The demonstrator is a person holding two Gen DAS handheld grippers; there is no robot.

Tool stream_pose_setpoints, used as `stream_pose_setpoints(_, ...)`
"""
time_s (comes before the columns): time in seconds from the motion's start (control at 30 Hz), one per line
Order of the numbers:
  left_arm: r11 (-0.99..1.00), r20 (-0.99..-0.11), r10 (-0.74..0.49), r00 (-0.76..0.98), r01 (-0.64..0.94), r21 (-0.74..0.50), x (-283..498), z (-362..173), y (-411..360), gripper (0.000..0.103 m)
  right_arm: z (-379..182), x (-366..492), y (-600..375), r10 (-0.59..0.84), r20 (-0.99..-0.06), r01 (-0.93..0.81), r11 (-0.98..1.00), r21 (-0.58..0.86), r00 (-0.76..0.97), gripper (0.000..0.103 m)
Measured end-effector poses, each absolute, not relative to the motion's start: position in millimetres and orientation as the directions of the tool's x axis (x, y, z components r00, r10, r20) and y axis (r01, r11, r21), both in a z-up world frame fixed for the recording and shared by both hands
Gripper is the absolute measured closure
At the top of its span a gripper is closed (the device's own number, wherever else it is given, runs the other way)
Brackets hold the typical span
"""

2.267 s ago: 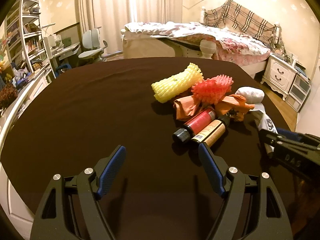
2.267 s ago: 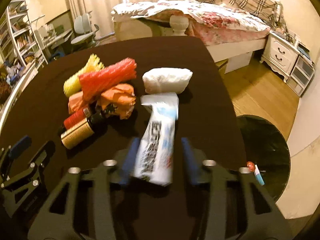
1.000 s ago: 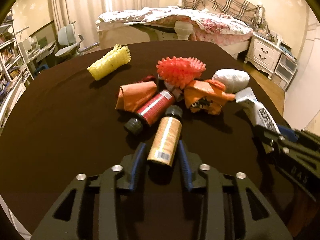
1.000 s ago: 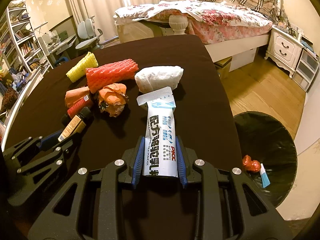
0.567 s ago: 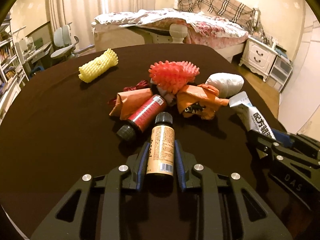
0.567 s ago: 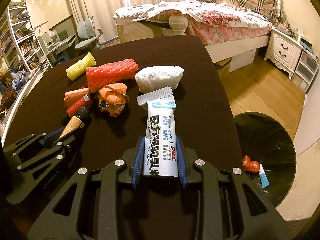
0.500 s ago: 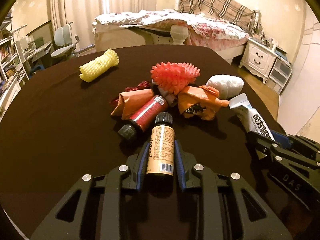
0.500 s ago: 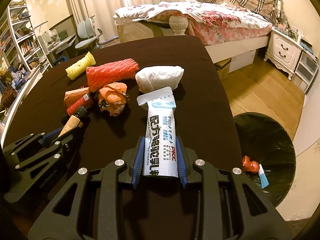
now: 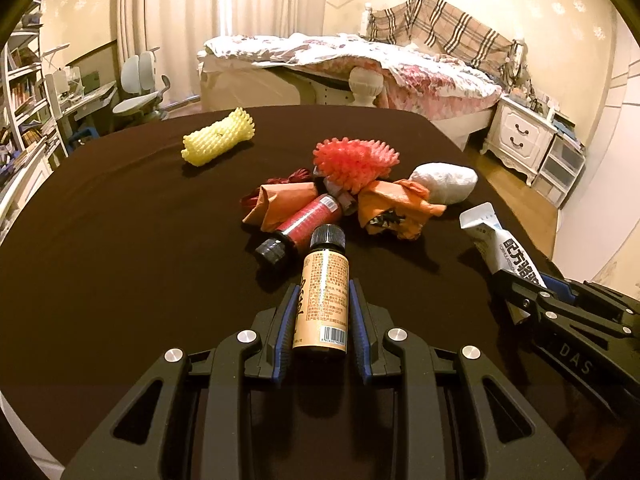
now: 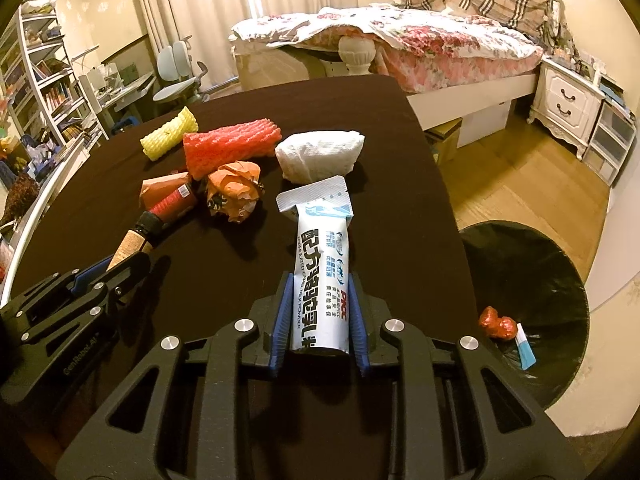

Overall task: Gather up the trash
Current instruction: 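Carry the amber bottle and white tube over the black trash bin with both tools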

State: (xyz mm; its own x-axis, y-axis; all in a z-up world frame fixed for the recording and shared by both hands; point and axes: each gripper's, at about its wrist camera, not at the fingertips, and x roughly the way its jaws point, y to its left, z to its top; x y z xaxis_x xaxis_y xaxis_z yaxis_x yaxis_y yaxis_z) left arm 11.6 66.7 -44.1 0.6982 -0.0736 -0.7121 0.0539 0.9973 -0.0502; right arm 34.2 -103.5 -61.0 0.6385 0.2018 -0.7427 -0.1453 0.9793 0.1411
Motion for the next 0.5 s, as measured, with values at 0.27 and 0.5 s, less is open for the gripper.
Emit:
stream_pose_setpoints(0.27, 0.992, -0.678, -0.125, 0.724, 0.103, -0.072, 4.3, -27.8, 45.1, 0.075, -40.7, 16.5, -128.1, 0.176, -0.71, -0.109, 0.984, 0.14, 0.682, 0.077)
stream_pose_setpoints(0.5, 0.98, -0.661, -0.191, 0.725, 0.178, -0.089, 7.3, -20.7, 8.9, 0.075, -28.3, 5.0, -173.8, 0.099, -0.684, -0.015, 0.992, 0.128, 0.723, 0.077)
